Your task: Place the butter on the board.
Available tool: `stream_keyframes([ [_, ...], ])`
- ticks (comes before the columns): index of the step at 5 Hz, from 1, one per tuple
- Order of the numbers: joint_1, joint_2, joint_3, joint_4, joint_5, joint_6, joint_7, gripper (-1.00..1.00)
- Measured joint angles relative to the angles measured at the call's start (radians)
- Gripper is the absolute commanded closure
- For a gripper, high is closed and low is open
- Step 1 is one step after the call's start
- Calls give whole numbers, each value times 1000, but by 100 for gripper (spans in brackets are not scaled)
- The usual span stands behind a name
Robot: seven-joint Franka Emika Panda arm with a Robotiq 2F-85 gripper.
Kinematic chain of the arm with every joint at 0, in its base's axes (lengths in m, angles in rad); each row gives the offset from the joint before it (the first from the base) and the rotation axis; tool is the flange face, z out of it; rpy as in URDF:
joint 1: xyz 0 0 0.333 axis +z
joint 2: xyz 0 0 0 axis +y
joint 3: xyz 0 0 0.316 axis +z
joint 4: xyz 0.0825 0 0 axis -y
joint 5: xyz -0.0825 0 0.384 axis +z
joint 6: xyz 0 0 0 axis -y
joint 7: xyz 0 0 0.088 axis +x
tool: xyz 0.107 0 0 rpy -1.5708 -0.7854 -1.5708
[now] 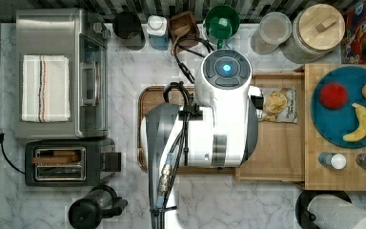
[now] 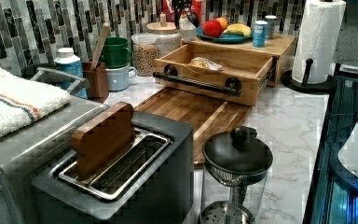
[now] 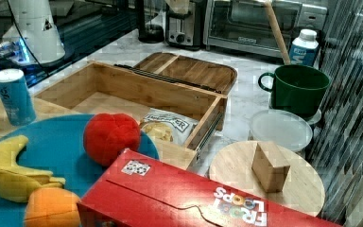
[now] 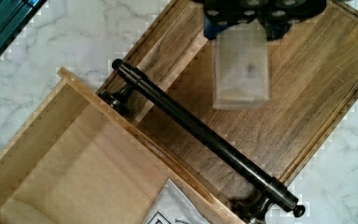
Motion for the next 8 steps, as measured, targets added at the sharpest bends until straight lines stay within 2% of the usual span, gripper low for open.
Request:
stream_keyframes([
  [2, -11, 2, 5, -35, -10, 4, 0, 100],
  [3, -11, -1, 5, -72, -12, 65, 44, 100],
  [5, -6, -86, 25, -275, -2, 273, 378, 100],
  [6, -6, -145, 73, -389, -2, 275, 499, 100],
  [8, 10, -176, 157, -541, -1, 370, 575, 100],
])
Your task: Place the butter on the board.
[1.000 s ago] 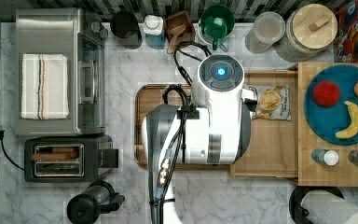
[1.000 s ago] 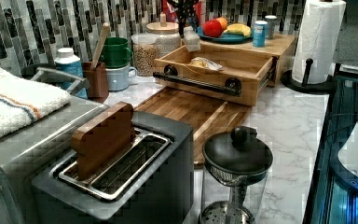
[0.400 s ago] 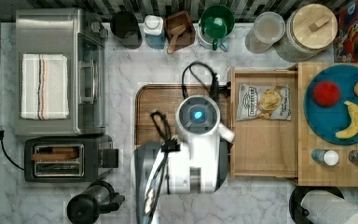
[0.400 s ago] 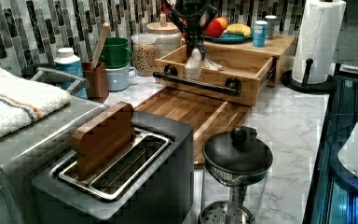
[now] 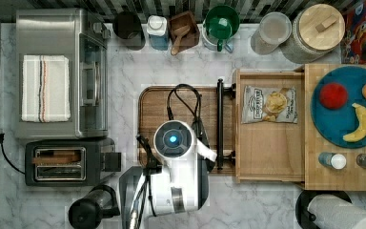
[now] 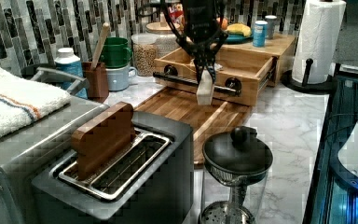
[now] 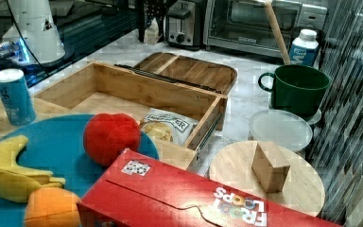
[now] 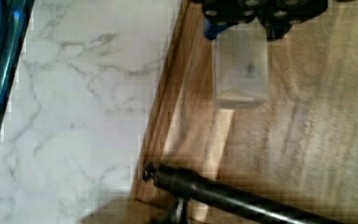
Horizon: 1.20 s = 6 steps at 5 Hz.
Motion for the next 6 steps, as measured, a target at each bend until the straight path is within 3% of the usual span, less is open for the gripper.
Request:
stream_keyframes([
  [2, -1, 37, 53, -76, -4, 136, 96, 100],
  [6, 9, 115, 83, -82, -2, 315, 193, 100],
])
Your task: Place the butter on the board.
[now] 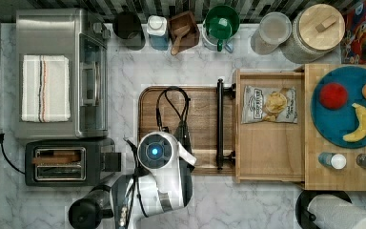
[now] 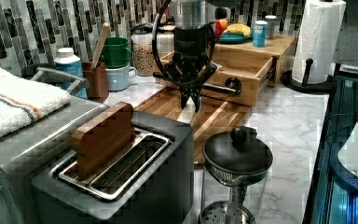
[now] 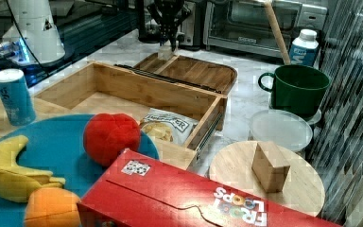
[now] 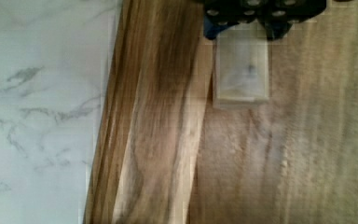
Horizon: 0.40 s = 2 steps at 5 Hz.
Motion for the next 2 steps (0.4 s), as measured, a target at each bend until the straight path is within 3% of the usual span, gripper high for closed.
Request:
stream_keyframes([
  [1, 5, 52, 0, 4, 0, 0, 0, -100],
  [2, 6, 85, 2, 4, 10, -5, 0, -100],
])
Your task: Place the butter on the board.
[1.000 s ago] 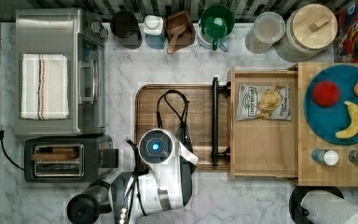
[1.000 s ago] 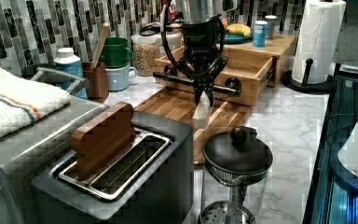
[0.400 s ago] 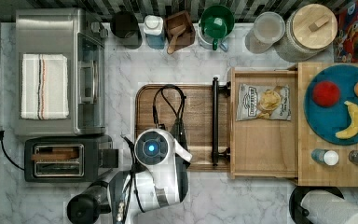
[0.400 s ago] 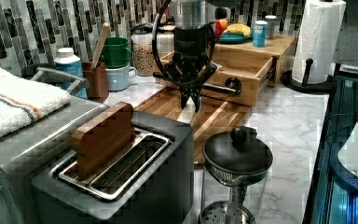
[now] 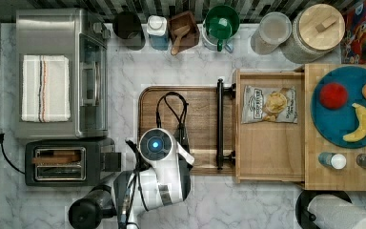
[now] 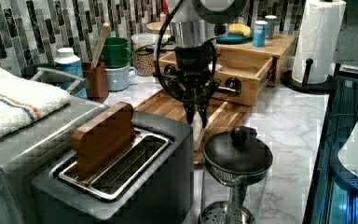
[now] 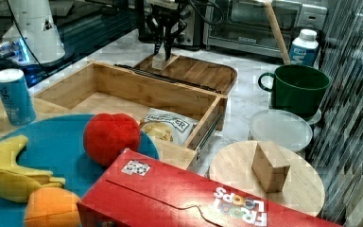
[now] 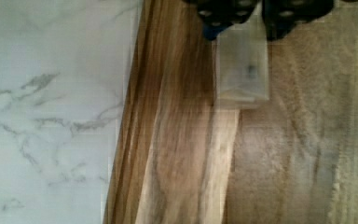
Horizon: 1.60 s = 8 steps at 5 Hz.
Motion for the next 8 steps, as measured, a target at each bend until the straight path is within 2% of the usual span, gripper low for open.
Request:
stream_keyframes([
  [3, 0, -16, 2, -2, -66, 50, 21, -100],
  [8, -1, -31, 52, 2, -67, 40, 26, -100],
])
